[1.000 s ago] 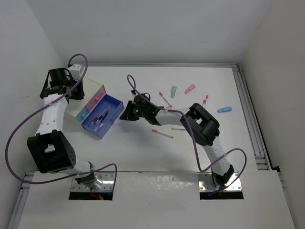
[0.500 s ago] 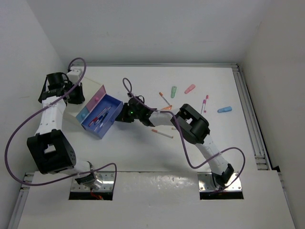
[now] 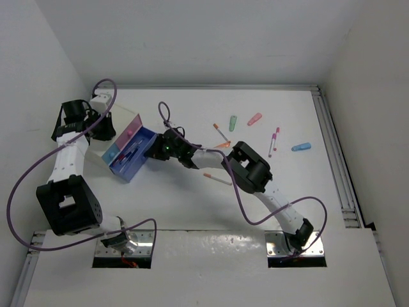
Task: Sort the stationery into containers
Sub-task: Close the drawer in the storage box.
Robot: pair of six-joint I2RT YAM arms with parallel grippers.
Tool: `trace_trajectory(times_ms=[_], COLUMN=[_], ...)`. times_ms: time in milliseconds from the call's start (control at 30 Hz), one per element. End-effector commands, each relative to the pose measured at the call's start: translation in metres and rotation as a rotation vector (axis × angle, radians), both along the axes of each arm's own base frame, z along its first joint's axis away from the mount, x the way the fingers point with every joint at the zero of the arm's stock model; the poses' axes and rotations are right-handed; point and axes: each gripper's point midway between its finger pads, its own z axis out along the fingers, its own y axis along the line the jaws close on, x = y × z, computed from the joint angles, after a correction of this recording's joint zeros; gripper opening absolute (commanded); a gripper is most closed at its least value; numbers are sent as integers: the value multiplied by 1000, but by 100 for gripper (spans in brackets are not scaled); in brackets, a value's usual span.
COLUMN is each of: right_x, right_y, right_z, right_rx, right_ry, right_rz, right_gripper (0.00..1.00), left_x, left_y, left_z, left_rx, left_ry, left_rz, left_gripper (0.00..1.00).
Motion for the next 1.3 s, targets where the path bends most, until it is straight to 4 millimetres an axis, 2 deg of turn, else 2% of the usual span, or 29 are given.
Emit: trace_trajectory(times_ms=[0, 67, 267, 467, 500, 533, 600, 867, 1100, 1133, 1167, 1267], right_x=[14, 16, 24, 32, 33, 35, 38, 53, 54, 54, 51, 41], right_y=[26, 31, 41, 50, 51, 54, 55, 63, 67, 67, 66, 56], right_z=[36, 39, 31, 47, 41, 47, 41, 47, 52, 58, 55, 65], right_rx=[117, 132, 171, 230, 227, 243, 242, 286, 305, 308, 298, 291], right_ry=[-99, -127, -192, -260, -258, -274, -280, -330, -369, -378, -372, -391], right_rz=[-24, -20, -17, -13, -14, -14, -17, -57, -51, -49, -37, 20], right_gripper=[9, 9, 9, 10, 10, 10, 10, 11, 14, 14, 14, 15], left_x=[-27, -29, -33, -40, -41, -41, -42, -47, -53, -52, -50, -46], left_y=[-11, -12, -12, -13, -13, -14, -14, -16, -17, -16, -15, -14], left_z=[-34, -37, -40, -55, -56, -57, -59, -65, -68, -68, -66, -60], left_rx=[-66, -82, -98, -104, -107, -113, -118, -130, -132, -129, -123, -121], left_ry=[138, 153, 173, 204, 207, 211, 220, 249, 261, 260, 252, 235], left_rz=[-9, -10, -10, -4, -2, 0, 5, 9, 11, 18, 20, 22], left_gripper=[20, 20, 20, 20, 20, 20, 20, 20, 20, 20, 20, 20])
